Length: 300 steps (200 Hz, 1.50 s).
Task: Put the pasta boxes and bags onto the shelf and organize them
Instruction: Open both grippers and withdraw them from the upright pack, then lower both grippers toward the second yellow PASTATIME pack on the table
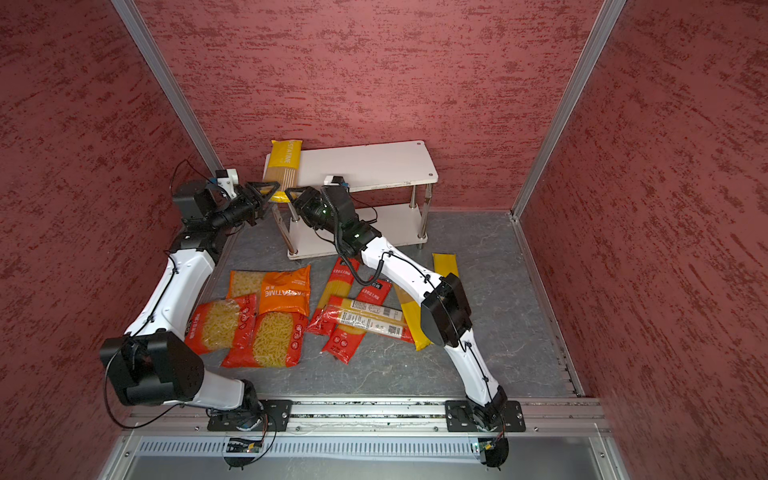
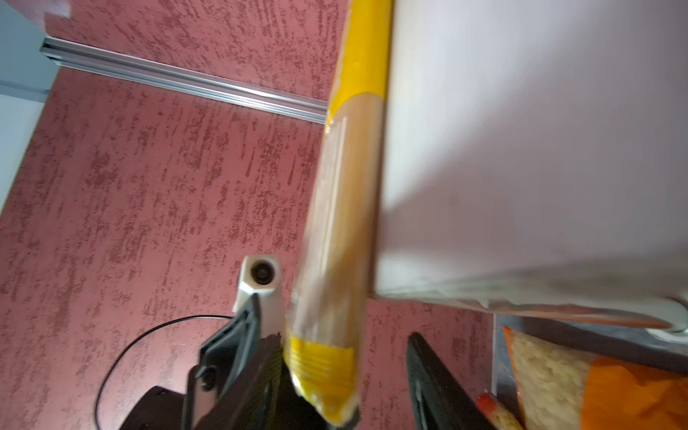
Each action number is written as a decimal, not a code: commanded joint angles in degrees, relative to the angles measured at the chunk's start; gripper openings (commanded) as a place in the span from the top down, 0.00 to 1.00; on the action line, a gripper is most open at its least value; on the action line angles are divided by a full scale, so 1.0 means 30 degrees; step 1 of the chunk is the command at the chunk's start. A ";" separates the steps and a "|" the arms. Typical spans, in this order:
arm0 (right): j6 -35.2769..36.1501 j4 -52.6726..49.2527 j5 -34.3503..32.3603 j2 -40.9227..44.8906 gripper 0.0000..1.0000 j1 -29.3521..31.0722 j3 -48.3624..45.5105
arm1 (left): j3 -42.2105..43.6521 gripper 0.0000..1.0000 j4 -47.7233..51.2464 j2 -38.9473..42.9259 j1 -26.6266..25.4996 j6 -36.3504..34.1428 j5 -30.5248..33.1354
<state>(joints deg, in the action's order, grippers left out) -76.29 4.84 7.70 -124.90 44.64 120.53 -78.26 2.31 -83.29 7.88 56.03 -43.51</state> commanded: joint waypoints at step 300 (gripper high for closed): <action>1.4795 -0.4730 0.8827 1.1236 0.33 -1.0572 -2.6520 | 1.0835 0.25 -0.4746 -0.2470 -1.9073 -0.4153 1.1520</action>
<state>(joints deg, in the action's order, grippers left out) -33.80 -11.09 27.92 -88.07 13.61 42.61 -44.36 -6.68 -88.12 -49.41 41.58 -7.40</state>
